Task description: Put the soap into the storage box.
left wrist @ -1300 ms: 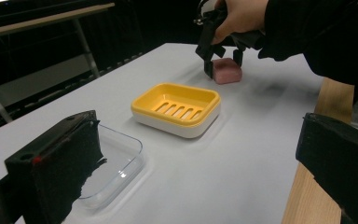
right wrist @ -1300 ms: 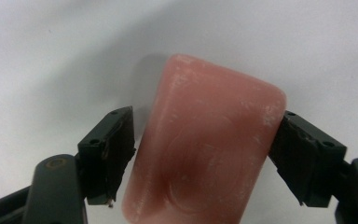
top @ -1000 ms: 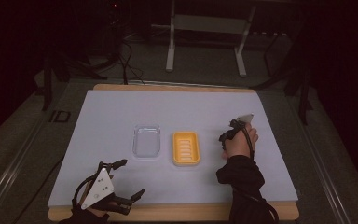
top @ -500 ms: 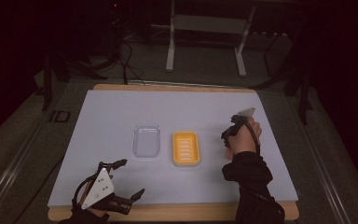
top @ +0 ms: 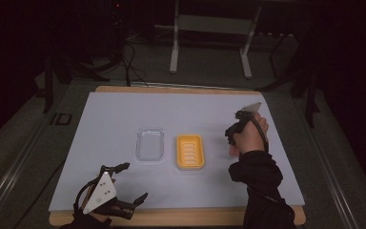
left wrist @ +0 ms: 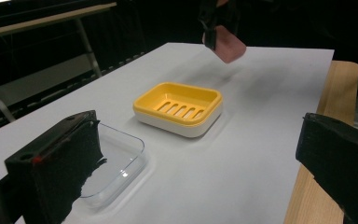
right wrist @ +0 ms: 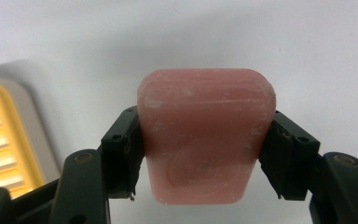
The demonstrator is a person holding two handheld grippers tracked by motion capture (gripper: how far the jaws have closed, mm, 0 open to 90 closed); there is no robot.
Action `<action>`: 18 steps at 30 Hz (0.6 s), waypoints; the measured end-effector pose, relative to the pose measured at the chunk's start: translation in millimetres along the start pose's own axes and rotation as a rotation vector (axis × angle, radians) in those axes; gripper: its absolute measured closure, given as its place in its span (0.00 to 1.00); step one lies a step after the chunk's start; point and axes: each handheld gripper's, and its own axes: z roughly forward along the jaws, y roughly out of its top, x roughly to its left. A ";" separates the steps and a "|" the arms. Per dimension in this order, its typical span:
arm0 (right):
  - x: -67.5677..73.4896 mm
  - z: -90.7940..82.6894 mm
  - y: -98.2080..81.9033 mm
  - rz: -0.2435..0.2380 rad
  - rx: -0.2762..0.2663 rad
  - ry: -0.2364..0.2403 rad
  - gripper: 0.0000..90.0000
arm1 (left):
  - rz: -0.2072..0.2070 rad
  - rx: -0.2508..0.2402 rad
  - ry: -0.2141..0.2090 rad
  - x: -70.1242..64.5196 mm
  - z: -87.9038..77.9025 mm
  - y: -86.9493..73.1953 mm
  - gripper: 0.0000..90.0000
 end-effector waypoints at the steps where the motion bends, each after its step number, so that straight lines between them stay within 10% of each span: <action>1: 1.2 -2.5 0.5 -0.003 0.003 -0.004 0.42 | 0.000 -0.001 -0.001 0.0 0.0 0.0 0.01; 18: 28.0 -33.6 -4.4 -0.086 -0.028 0.044 0.42 | 0.002 -0.002 0.000 -0.4 -0.4 0.3 0.01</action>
